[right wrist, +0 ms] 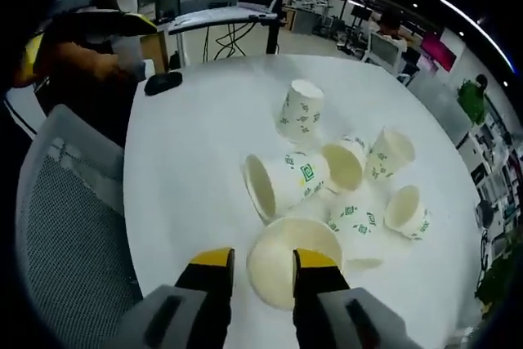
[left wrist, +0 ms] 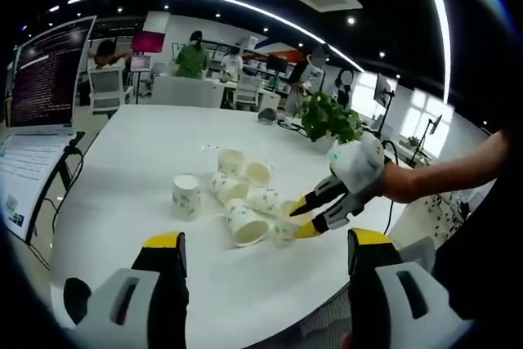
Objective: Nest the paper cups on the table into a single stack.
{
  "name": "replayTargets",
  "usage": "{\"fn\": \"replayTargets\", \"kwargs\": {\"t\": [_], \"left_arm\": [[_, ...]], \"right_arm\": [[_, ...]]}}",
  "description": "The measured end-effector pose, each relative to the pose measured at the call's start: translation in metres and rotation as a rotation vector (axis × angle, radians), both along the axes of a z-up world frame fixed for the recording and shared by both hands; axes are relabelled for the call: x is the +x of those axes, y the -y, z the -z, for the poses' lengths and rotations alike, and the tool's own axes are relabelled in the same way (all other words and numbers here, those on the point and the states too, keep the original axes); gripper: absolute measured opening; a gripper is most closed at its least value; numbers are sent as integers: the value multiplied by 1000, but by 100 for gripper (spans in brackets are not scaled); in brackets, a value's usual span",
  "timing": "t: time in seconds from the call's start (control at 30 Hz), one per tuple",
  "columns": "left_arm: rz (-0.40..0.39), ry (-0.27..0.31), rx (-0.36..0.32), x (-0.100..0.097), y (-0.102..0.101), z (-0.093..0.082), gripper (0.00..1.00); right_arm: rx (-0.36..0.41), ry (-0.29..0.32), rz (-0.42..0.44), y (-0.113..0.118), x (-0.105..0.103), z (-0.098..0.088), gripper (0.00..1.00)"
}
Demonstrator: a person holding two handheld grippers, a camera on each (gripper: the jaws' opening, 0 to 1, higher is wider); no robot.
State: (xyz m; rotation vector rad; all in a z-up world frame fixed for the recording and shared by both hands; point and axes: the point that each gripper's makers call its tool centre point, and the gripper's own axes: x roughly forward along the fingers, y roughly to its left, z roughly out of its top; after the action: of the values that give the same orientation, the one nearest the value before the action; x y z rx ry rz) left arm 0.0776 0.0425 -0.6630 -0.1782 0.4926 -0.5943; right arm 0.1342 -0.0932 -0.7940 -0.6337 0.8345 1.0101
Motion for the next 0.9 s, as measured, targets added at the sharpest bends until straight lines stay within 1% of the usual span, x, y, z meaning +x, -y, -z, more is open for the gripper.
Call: {"fn": "replayTargets", "kwargs": {"t": [0.13,0.27,0.37,0.43,0.5,0.53,0.67,0.77,0.9], "left_arm": [[-2,-1,3,0,-2,1,80],[-2,-4,4,-1,-4,1,79],[-2,-6,5,-2,-3,1,79],[-2,-8,3,-2,-3,1,80],[1,-9,2,-3,-1,1,80],[4,-9,2,-4,0,1,80],[12,-12,2,-4,1,3,80],[17,-10,4,-4,0,2,80],[23,-11,11,-7,-3,4,80]], "right_arm": [[49,3,27,-1,1,-6,33],[60,3,34,4,-2,-13,35],[77,15,38,7,-3,-19,39],[107,25,39,3,-6,-27,42],[132,34,28,-2,-6,-32,44],[146,51,20,-5,-5,-36,45],[143,113,8,-14,2,-44,52],[120,134,6,-21,8,-44,56],[114,146,19,-30,16,-42,58]]}}
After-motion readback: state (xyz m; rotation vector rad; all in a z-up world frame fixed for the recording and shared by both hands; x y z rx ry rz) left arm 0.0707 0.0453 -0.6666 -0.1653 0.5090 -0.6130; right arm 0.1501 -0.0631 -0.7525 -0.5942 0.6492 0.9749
